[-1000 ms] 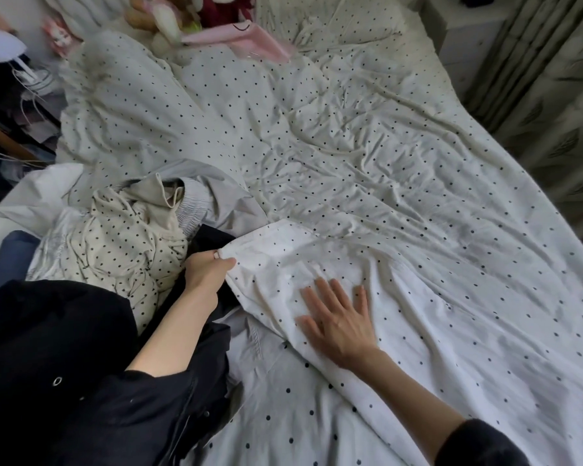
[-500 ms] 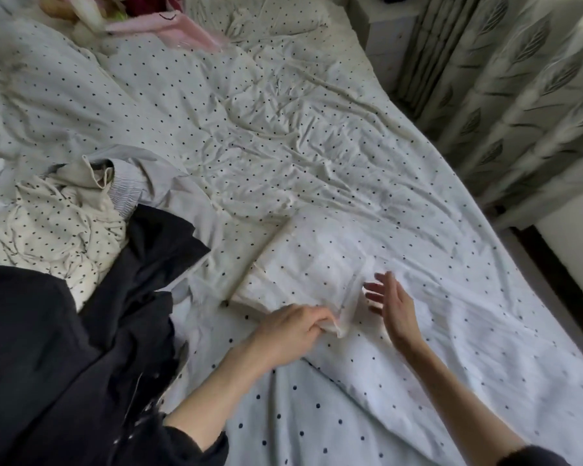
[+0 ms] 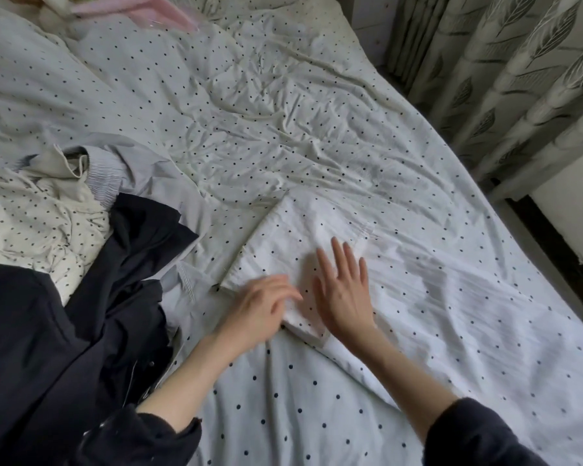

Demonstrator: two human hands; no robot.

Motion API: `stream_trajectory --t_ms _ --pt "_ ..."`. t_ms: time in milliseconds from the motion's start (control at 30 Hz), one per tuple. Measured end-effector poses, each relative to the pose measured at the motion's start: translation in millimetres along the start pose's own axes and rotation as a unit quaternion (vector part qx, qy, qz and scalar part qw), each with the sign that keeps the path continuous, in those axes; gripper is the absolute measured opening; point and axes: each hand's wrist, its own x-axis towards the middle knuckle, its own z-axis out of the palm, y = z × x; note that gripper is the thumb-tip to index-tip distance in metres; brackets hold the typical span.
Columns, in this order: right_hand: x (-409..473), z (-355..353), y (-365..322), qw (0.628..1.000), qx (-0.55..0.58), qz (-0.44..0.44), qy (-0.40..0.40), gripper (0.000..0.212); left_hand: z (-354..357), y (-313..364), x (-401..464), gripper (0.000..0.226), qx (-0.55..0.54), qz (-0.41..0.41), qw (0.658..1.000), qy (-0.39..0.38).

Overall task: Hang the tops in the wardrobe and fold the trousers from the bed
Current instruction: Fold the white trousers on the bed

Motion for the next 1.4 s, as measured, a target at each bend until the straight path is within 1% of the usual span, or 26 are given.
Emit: stream_trajectory --t_ms 33,67,133,167,200,267,333,367,467,533,633,733,800,867,900,967,1033,1067,1100,1133,1167,1233,1267,1300,1333,1400 --pt "-3.5 6.6 -1.0 0.999 -0.014 -0.019 -0.024 0.054 -1.6 -9.7 1.2 0.035 0.033 -0.001 0.998 0.049" --pt "-7.7 13.2 -1.1 0.998 -0.021 -0.027 -0.043 0.056 -2.5 -19.7 2.4 0.034 0.058 -0.022 0.995 0.072" --pt "-15.2 27.4 -1.1 0.996 -0.033 -0.023 -0.075 0.060 -4.1 -36.9 2.1 0.041 0.077 -0.084 0.992 0.058" --pt "-18.6 31.4 -0.2 0.995 -0.043 -0.019 -0.084 0.061 -4.6 -43.2 2.1 0.046 0.069 -0.109 0.990 0.054" --pt "-21.5 34.5 -0.1 0.995 -0.050 -0.017 -0.086 0.062 -4.7 -49.4 2.5 0.050 0.045 -0.136 0.988 0.060" --pt "-27.7 36.7 -1.1 0.994 -0.063 -0.019 -0.083 0.063 -8.2 -56.3 7.4 0.050 -0.052 -0.214 0.971 0.093" --pt "-33.8 35.9 -0.8 0.994 -0.075 -0.034 -0.074 0.065 -15.4 -58.4 16.5 0.042 -0.139 -0.293 0.939 0.113" --pt "-36.9 34.9 -0.5 0.993 -0.082 -0.039 -0.077 0.066 -19.1 -57.7 20.6 0.035 -0.156 -0.319 0.929 0.108" --pt "-41.1 30.9 4.2 0.990 -0.096 -0.048 -0.092 0.067 -26.1 -49.3 26.8 0.013 -0.224 -0.336 0.909 0.106" --pt "-41.4 25.4 8.9 0.988 -0.097 -0.051 -0.107 0.068 -32.8 -33.3 26.2 0.006 -0.265 -0.323 0.901 0.119" --pt "-47.3 17.4 27.4 0.990 -0.084 -0.037 -0.105 0.065 -41.0 -2.2 25.2 0.010 -0.245 -0.252 0.926 0.140" --pt "-65.3 3.4 46.3 0.998 -0.046 0.011 -0.052 0.059 -39.5 39.9 22.2 0.021 -0.138 -0.146 0.966 0.165" --pt "-81.5 -11.1 58.2 0.999 0.010 0.049 -0.003 0.052 -29.6 73.0 18.7 0.026 -0.080 -0.056 0.983 0.155" --pt "-99.5 -24.2 77.5 0.991 0.077 0.105 0.041 0.047 -8.3 107.5 15.6 0.031 -0.061 0.020 0.993 0.098" --pt "-102.3 -29.1 83.7 0.980 0.125 0.144 0.058 0.046 3.5 117.0 14.6 0.034 -0.059 0.035 0.996 0.060" --pt "-116.9 -42.8 102.2 0.944 0.214 0.226 0.106 0.044 35.5 138.7 12.5 0.040 -0.037 0.035 0.997 -0.052" --pt "-128.4 -50.8 117.4 0.933 0.213 0.259 0.132 0.042 63.5 148.9 9.5 0.048 -0.005 0.022 0.982 -0.189" --pt "-134.5 -52.5 123.9 0.935 0.203 0.263 0.125 0.042 75.8 150.4 7.8 0.048 0.001 0.024 0.971 -0.239" --pt "-139.0 -52.4 127.7 0.939 0.194 0.260 0.113 0.042 84.1 149.2 6.4 0.044 0.003 0.024 0.965 -0.261" --pt "-143.7 -51.9 132.4 0.945 0.181 0.254 0.102 0.043 90.4 147.9 5.8 0.039 0.003 0.023 0.966 -0.256" --pt "-145.9 -50.4 134.3 0.952 0.160 0.243 0.092 0.043 93.6 143.2 5.0 0.034 0.006 0.020 0.976 -0.219" --pt "-145.1 -46.7 134.8 0.967 0.111 0.215 0.080 0.045 96.2 128.3 4.7 0.030 0.047 0.033 0.995 -0.087" --pt "-141.7 -45.4 132.6 0.974 0.087 0.195 0.075 0.047 96.2 118.6 4.2 0.032 0.079 0.048 0.995 -0.034" --pt "-136.7 -44.3 129.9 0.981 0.062 0.173 0.068 0.048 96.6 108.0 2.5 0.037 0.114 0.060 0.992 -0.006" --pt "-129.9 -42.6 127.7 0.986 0.039 0.150 0.062 0.049 98.1 97.5 0.0 0.043 0.150 0.063 0.987 -0.018" --pt "-110.9 -38.5 123.6 0.994 -0.003 0.097 0.047 0.052 103.4 75.3 -6.5 0.054 0.229 0.050 0.966 -0.108"
